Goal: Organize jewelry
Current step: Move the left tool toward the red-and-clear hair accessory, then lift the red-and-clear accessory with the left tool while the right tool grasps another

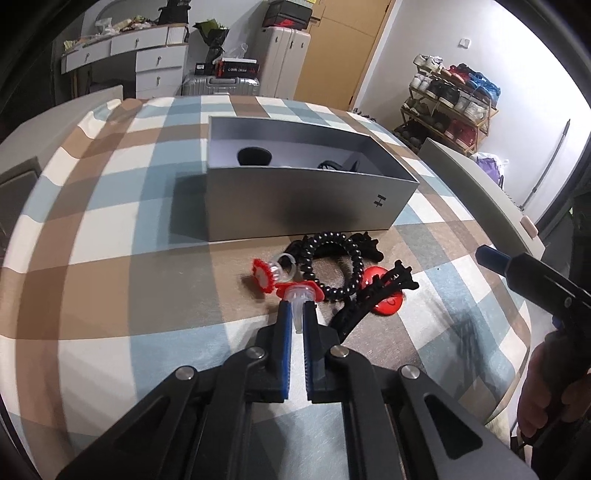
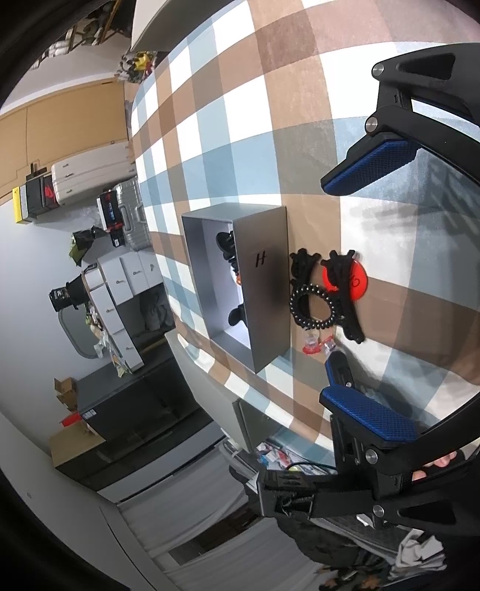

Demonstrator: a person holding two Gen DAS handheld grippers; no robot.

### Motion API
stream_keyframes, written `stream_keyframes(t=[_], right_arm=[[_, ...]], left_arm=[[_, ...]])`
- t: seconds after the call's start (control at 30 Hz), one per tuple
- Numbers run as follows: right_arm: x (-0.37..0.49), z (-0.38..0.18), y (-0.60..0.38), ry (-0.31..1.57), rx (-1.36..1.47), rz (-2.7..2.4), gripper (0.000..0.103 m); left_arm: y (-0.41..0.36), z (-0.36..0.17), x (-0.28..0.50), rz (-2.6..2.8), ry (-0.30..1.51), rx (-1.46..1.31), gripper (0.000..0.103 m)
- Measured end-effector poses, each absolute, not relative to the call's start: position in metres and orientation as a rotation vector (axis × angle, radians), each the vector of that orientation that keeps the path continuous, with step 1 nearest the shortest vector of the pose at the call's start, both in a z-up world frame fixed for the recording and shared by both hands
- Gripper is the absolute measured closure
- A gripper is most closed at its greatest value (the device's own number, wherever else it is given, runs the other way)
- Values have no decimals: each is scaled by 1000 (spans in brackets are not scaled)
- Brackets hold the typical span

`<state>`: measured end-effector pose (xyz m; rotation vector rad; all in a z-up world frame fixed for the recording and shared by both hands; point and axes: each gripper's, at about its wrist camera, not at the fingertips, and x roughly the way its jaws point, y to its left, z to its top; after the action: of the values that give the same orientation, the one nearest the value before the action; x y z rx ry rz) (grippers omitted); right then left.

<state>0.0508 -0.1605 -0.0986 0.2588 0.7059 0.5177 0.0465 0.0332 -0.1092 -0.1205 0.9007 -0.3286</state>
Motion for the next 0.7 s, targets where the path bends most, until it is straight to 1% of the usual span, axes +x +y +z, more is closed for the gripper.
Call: stream_keyframes(t=[0.2, 0.4, 0.43, 0.47, 0.6, 0.67, 0.7], right_arm=[[57, -96, -148, 711, 255, 543, 0], [66, -97, -109, 733, 130, 603, 1], [70, -99, -99, 752, 104, 619, 6], [71, -101, -93, 760, 90, 629, 14], [80, -112, -65, 788, 15, 643, 24], [84, -117, -55, 812, -3, 657, 37], [85, -119, -50, 821, -17, 659, 39]], left_arm=[[53, -102, 34, -300, 868, -145, 102], [78, -94, 18, -209, 807, -177, 102], [80, -93, 16, -198, 799, -177, 102], [84, -92, 15, -189, 791, -177, 102], [106, -87, 10, -128, 759, -185, 102], [117, -85, 7, -99, 742, -197, 102], [123, -84, 6, -91, 737, -204, 102]])
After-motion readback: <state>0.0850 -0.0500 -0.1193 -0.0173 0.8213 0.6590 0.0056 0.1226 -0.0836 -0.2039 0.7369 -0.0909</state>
